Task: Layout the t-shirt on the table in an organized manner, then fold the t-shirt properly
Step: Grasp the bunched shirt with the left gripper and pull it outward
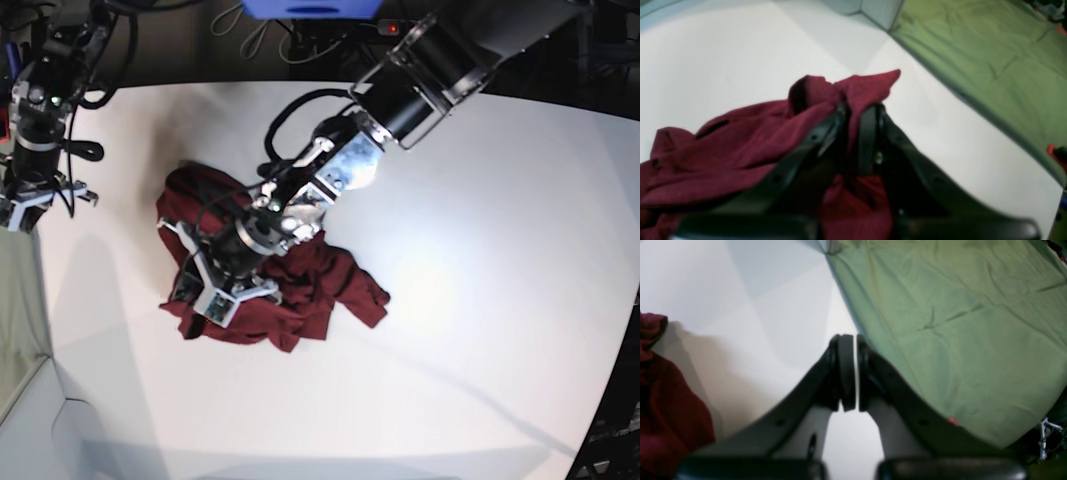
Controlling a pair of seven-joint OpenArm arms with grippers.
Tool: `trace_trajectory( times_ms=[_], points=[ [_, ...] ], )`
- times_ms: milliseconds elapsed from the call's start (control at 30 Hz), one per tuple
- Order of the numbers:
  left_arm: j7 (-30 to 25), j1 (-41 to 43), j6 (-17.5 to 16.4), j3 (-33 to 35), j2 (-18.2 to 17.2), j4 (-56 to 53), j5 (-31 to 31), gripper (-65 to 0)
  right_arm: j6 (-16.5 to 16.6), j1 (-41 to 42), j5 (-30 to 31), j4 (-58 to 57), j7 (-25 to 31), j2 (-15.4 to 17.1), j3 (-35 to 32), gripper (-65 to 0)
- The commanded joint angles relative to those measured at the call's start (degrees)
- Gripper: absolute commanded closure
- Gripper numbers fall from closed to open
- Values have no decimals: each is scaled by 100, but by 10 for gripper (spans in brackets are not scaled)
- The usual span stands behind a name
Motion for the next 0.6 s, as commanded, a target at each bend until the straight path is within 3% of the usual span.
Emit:
trace_trajectory(
  times_ms=[0, 333, 400, 567],
  points=[
    [-113, -116, -12, 120, 88, -25, -15, -6, 19, 39, -17, 105, 164, 57, 54, 0],
    [-95, -116, -12, 770, 88, -183, -68, -22, 19, 39, 1, 79, 164, 31, 27, 0],
    [-77, -116, -12, 779, 79, -157, -77, -80, 19, 39, 1, 79, 164, 31, 18, 0],
    [-77, 165, -47, 779, 9, -86, -68, -295, 19, 39, 1, 79, 164, 40, 10, 0]
  ],
)
